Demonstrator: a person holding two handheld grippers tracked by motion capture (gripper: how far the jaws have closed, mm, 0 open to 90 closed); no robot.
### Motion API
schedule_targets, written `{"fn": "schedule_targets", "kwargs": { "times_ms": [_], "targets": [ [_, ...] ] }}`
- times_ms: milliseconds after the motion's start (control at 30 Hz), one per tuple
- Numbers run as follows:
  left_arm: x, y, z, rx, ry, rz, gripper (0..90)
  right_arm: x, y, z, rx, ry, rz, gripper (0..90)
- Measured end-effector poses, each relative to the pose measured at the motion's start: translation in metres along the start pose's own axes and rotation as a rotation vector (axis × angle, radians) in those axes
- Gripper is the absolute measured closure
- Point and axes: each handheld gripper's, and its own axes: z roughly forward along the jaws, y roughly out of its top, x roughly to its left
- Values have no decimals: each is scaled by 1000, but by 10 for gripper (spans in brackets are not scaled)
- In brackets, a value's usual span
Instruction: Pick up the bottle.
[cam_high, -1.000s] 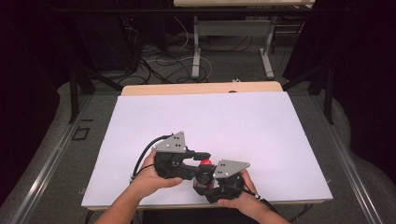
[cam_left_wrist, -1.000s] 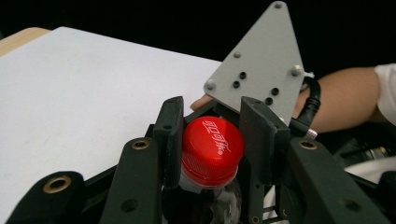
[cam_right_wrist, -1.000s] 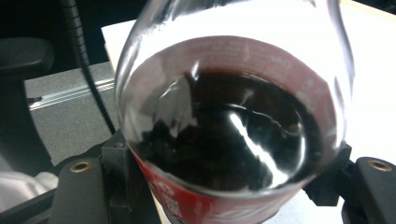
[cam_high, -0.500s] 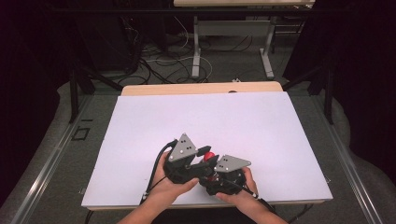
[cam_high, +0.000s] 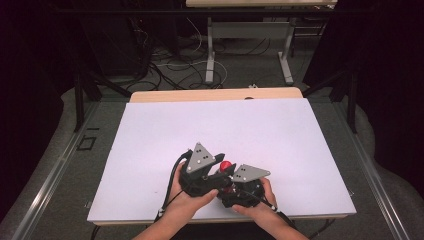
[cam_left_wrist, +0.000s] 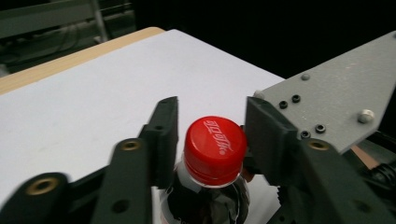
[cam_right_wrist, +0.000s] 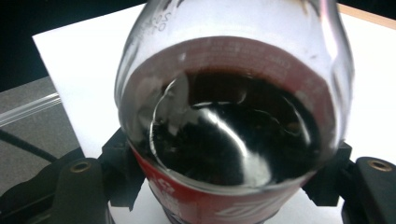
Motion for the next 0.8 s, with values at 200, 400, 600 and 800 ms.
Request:
{"fn": "schedule_targets", "kwargs": {
  "times_ms": [200, 400, 600, 800],
  "targets": [
    [24, 5, -13, -21, -138, -2, 454, 0, 1, -1, -10, 35, 7, 286],
    [53, 8, -14, 34, -441, 128, 443, 2, 2, -2, -10, 95, -26, 286],
    [63, 6, -5, 68, -551, 198, 468, 9, 3, -2, -9, 148, -66, 286],
    [63, 5, 0, 65, -616, 202, 588, 13, 3, 0, -11, 167, -77, 286]
  ]
}}
